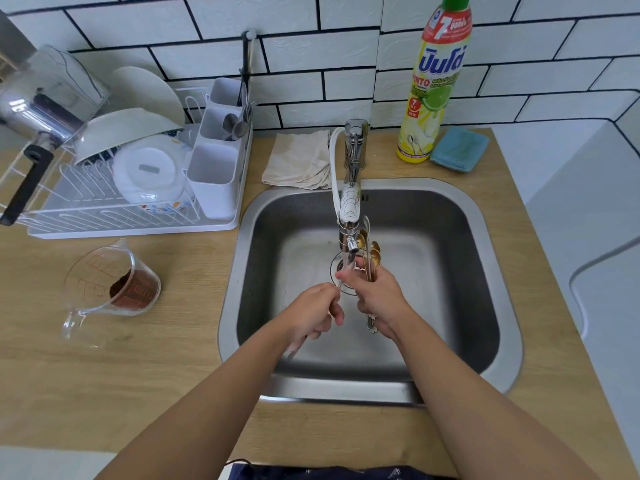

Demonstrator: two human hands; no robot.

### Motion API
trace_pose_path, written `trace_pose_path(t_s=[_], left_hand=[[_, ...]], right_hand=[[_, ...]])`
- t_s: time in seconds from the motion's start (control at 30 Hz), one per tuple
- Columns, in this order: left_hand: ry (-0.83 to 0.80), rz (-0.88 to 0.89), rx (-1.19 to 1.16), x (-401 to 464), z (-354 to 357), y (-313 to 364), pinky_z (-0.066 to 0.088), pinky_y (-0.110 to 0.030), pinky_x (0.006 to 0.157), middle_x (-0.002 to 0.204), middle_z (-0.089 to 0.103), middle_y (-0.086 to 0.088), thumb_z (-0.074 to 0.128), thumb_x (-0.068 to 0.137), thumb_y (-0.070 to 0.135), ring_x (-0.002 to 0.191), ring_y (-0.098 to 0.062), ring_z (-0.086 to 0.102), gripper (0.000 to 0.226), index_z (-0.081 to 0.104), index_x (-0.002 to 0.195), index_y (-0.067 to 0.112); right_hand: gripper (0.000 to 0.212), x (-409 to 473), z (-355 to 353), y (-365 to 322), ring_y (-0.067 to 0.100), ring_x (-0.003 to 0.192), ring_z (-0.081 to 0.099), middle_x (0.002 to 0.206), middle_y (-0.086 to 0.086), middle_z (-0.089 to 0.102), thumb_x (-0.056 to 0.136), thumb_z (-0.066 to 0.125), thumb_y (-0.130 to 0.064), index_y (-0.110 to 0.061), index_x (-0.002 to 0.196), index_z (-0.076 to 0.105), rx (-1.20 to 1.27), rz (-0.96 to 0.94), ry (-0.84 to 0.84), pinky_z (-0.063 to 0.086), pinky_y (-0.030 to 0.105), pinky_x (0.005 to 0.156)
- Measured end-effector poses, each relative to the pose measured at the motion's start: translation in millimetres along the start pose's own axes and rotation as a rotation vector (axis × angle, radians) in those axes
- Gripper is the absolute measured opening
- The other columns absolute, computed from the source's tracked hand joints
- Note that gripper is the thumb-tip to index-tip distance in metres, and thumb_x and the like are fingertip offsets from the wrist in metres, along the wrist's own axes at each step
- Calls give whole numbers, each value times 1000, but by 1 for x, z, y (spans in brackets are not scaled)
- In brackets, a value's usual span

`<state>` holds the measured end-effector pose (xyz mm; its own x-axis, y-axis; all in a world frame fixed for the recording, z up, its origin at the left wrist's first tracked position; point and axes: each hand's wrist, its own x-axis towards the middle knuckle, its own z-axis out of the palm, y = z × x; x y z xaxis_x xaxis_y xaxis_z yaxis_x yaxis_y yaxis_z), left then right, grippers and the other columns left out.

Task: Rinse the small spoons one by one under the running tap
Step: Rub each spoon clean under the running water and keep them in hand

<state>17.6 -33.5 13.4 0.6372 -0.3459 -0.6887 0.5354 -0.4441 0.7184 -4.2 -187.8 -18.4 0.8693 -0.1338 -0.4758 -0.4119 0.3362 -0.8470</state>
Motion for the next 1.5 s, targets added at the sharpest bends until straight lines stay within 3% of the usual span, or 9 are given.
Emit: trace_pose_path(t_s=[0.1, 0.27, 0.4, 0.57, 0.67, 0.97, 1.27, 1.4, 1.5], left_hand=[[88, 42, 218, 1, -1, -1, 29, -25, 47, 62, 62, 3, 33, 94, 42, 53, -12, 39, 28, 47, 81, 21], [152, 90, 291, 1, -6, -5, 31, -29, 52, 53, 57, 7, 31, 97, 38, 58, -14, 42, 33, 49, 76, 20], [149, 84, 292, 2, -5, -6, 32, -26, 50, 55, 58, 8, 30, 98, 42, 58, -13, 42, 35, 50, 78, 22], [136, 98, 277, 2, -5, -4, 30, -24, 46, 53, 56, 9, 30, 97, 40, 54, -12, 40, 34, 50, 78, 21], [119, 85, 255, 2, -5, -3, 28, -22, 42, 54, 55, 6, 30, 97, 43, 50, -11, 38, 34, 48, 78, 20], [-218, -143, -335, -6, -18, 2, 10, -19, 36, 53, 42, 2, 42, 101, 36, 42, -9, 15, 40, 44, 63, 26], [-109, -123, -96, -8, -16, 2, 11, -22, 41, 58, 52, -3, 36, 106, 45, 44, -11, 17, 37, 46, 78, 21], [-127, -139, -125, -7, -20, 2, 12, -21, 39, 58, 53, -4, 38, 105, 47, 42, -11, 18, 40, 48, 77, 21], [-151, -145, -148, -5, -22, 4, 13, -21, 38, 59, 54, -4, 40, 105, 48, 41, -10, 19, 40, 49, 77, 21]], right_hand=[[27, 2, 8, 2, 3, 44, 41, 82, -4, 79, 91, 77, -33, -12, 106, 68, -60, -1, 96, 33, 15, 40], [27, 2, 10, 3, 11, 47, 22, 97, -5, 82, 104, 59, -38, -15, 110, 71, -24, 55, 78, 25, 22, 41], [18, 0, 12, 2, 1, 43, 48, 87, -10, 80, 97, 69, -30, -14, 97, 77, -97, -32, 77, 36, 9, 41], [23, 1, 12, 0, 8, 45, 27, 97, -5, 82, 105, 56, -31, -14, 110, 71, 37, 49, 40, 27, 21, 42], [8, -1, 15, 2, 4, 51, 51, 84, -9, 79, 96, 69, -31, -25, 97, 75, -125, -37, 56, 36, 18, 51], [27, -1, 3, 2, 4, 38, 26, 115, 6, 79, 107, 54, -28, -9, 122, 65, 181, 75, -123, 26, 18, 38], [10, 0, 9, 11, -9, 47, 56, 92, -6, 82, 102, 63, -21, -17, 97, 71, -132, -99, 73, 39, 4, 45], [13, 1, 13, 14, -6, 70, 69, 90, -8, 81, 97, 69, -23, -12, 102, 72, -153, -110, 101, 48, 13, 69], [21, 1, 14, 11, -6, 47, 58, 89, -4, 81, 103, 61, -30, -12, 100, 73, -61, -65, 118, 39, 7, 43]])
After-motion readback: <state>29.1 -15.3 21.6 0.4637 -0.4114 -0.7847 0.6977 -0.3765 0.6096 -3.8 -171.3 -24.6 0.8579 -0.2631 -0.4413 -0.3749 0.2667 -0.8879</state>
